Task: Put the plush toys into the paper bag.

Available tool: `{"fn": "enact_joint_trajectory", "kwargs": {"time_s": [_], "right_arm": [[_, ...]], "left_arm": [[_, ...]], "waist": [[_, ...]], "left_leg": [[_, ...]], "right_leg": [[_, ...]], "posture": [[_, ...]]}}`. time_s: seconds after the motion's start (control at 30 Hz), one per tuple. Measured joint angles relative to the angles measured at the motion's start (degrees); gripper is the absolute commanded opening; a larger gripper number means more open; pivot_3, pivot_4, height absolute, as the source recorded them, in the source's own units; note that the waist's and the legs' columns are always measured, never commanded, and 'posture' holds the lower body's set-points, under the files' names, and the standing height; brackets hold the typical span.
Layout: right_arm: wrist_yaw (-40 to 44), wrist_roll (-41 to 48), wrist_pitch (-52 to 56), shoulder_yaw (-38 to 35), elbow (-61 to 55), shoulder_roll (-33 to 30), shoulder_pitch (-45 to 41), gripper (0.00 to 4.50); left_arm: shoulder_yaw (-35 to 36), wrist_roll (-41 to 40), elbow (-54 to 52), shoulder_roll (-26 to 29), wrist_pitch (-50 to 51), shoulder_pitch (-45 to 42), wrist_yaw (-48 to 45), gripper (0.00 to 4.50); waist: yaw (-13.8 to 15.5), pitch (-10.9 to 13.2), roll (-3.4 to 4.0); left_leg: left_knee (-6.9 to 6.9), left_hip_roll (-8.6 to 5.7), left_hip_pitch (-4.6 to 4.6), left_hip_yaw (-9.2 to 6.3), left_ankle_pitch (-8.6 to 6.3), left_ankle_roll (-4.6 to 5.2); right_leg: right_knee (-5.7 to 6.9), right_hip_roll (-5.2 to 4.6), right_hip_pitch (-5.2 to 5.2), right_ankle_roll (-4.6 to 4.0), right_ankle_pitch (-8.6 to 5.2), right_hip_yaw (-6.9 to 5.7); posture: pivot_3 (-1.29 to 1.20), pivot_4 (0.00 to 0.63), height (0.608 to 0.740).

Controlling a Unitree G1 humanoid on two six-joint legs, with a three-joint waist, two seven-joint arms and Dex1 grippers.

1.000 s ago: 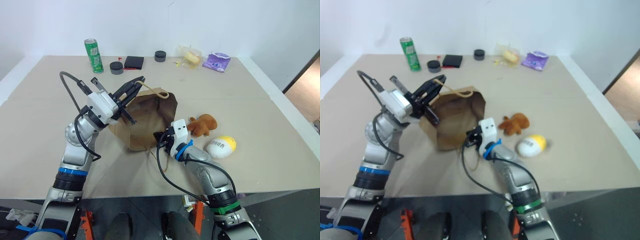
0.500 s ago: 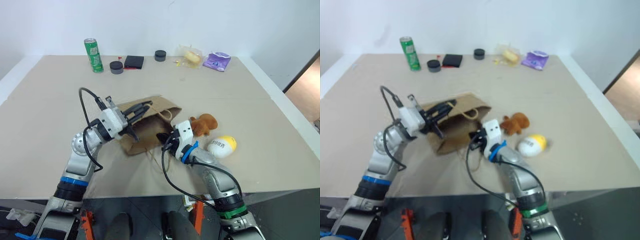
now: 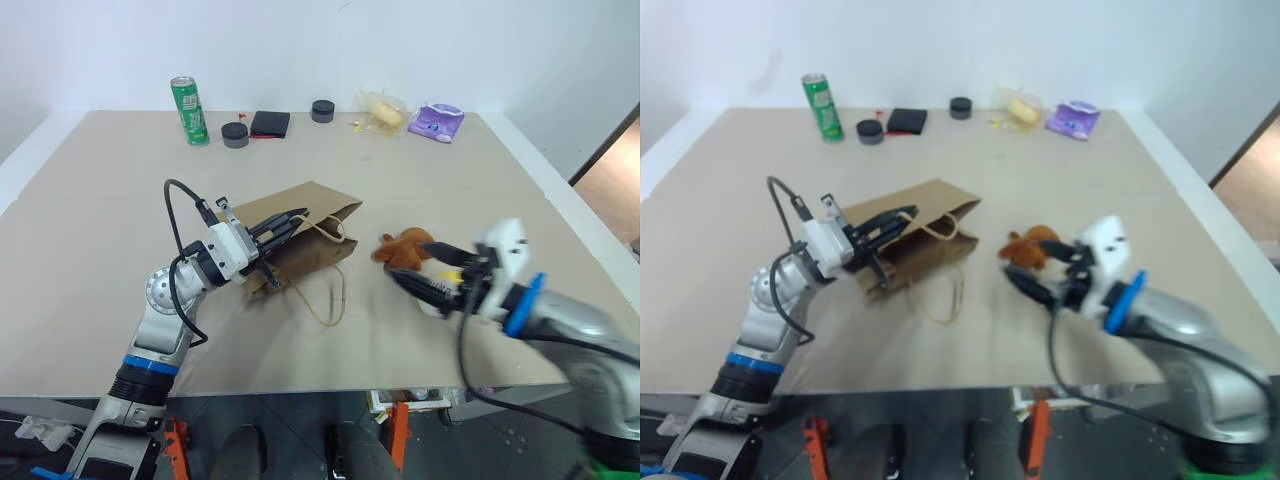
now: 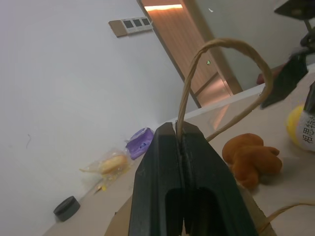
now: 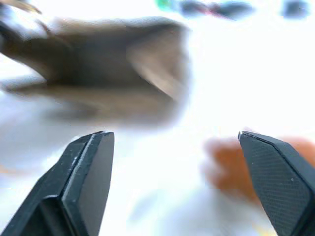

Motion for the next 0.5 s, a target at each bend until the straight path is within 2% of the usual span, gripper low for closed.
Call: {"fn": "enact_joint_trajectory", "kwargs": {"time_s": [0.2,0.3,0.33,0.4,0.43,0.47,0.5], "right_arm": [[-2.9,-2.4,4.5,3.3,7.4,-0.2,0.1,4.48],[-4.4,-3.1,4.7,5.2,8.7,1.8,-1.9,3.74],[-4.8,-3.2,4.6,5.4,8.9,2.4,-2.3,3.19],[-5.1,-3.5,4.4,5.8,9.4,3.0,-3.1,2.69],[-5.2,-3.9,4.2,6.2,9.8,3.0,-3.5,1.99],[-5.2,-4.1,4.2,6.4,9.8,3.0,-3.5,1.67],[-5.1,-4.0,4.2,6.4,9.7,3.2,-3.5,1.01]], "left_arm": [[0.0,-0.1,0.1,-0.2,0.1,-0.1,0.0,0.0],[0.1,-0.1,0.2,-0.3,0.2,-0.6,0.0,0.0],[0.1,-0.1,0.2,-0.3,0.2,-0.9,0.0,0.0],[0.2,-0.2,0.2,-0.3,0.2,-1.3,0.0,0.0],[0.2,-0.3,0.2,-0.3,0.2,-1.3,0.0,0.0],[0.2,-0.3,0.2,-0.3,0.2,-1.3,0.0,0.0],[0.2,-0.3,0.3,-0.3,0.2,-1.3,0.0,0.0]], "waist": [[-0.4,0.0,0.02],[-0.4,0.0,0.02],[-0.3,0.0,0.02],[-0.2,0.0,0.02],[-0.2,0.0,0.02],[-0.2,0.0,0.02],[-0.2,0.0,0.02]], "left_leg": [[-0.01,0.09,0.14,-0.23,0.01,0.01],[0.0,0.09,0.11,-0.26,0.01,0.01],[0.0,0.07,0.1,-0.25,0.01,0.02],[0.01,0.02,0.08,-0.24,0.01,0.01],[0.01,0.0,0.04,-0.22,0.0,0.01],[0.01,-0.01,0.01,-0.22,0.0,0.01],[0.0,-0.01,-0.01,-0.21,0.0,0.0]], "right_leg": [[0.02,0.32,0.0,-0.03,0.05,0.06],[0.02,0.35,0.0,-0.01,0.06,0.07],[0.02,0.34,0.0,0.01,0.07,0.08],[0.01,0.3,0.0,0.01,0.07,0.12],[-0.01,0.27,0.0,0.02,0.07,0.15],[-0.03,0.27,0.0,0.03,0.07,0.15],[-0.06,0.27,-0.01,0.05,0.08,0.16]], "posture": [[0.0,0.15,0.74],[0.0,0.15,0.74],[0.0,0.15,0.74],[0.0,0.15,0.74],[0.0,0.15,0.74],[0.0,0.15,0.74],[0.0,0.15,0.74]]}}
